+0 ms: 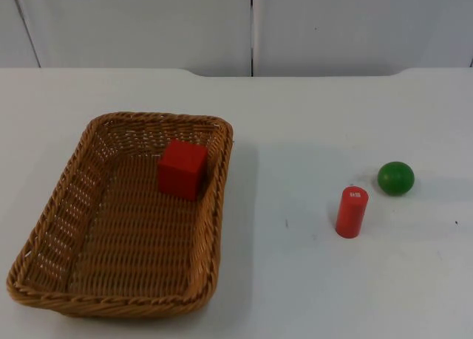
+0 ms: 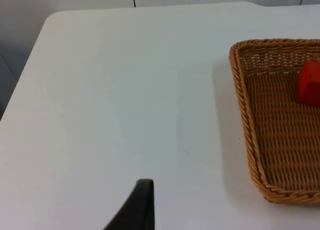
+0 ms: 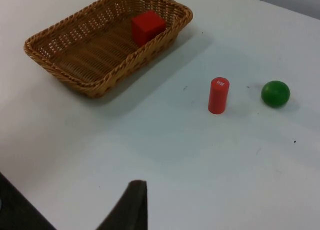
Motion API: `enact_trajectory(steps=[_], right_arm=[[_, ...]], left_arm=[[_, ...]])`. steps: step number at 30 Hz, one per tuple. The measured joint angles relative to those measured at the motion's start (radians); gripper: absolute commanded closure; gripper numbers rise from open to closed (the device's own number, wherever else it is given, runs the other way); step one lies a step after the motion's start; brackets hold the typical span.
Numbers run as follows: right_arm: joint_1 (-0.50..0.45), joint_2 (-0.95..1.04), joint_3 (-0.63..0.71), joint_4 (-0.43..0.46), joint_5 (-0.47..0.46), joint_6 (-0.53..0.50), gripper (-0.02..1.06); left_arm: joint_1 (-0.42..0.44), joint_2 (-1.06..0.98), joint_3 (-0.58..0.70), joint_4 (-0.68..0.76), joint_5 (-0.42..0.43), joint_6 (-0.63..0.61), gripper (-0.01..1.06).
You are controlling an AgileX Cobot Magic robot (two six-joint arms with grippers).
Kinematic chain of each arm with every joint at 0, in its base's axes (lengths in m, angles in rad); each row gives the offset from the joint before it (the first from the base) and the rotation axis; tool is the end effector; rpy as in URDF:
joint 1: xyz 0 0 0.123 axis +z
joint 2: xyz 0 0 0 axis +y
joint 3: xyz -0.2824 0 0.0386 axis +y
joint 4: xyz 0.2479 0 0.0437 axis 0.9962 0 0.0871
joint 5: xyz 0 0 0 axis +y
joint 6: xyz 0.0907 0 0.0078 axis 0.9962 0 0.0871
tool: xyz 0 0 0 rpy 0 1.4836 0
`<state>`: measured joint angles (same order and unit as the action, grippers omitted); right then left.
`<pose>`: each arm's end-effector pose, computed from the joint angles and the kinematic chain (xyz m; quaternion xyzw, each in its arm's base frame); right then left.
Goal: Pick up the basket with the left hand and place the object to the left of the red cylinder into the basket with the right hand.
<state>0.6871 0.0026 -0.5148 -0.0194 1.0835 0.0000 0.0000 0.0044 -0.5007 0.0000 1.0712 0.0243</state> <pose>-0.0045 -0.0057 0.2795 -0.2878 0.8061 0.1650 0.4900 -0.0047 0.0000 0.2765 0.0104 0.8568 0.0063 0.5154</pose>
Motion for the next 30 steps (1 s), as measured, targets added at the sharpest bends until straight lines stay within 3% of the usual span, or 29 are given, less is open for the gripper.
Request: enact_trajectory(steps=[25, 30], right_arm=[[0.000, 0.000, 0.000, 0.000, 0.000, 0.000, -0.01], [0.000, 0.000, 0.000, 0.000, 0.000, 0.000, -0.01]], left_arm=[[0.001, 0.000, 0.000, 0.000, 0.000, 0.000, 0.00], [0.046, 0.000, 0.000, 0.000, 0.000, 0.000, 0.00]])
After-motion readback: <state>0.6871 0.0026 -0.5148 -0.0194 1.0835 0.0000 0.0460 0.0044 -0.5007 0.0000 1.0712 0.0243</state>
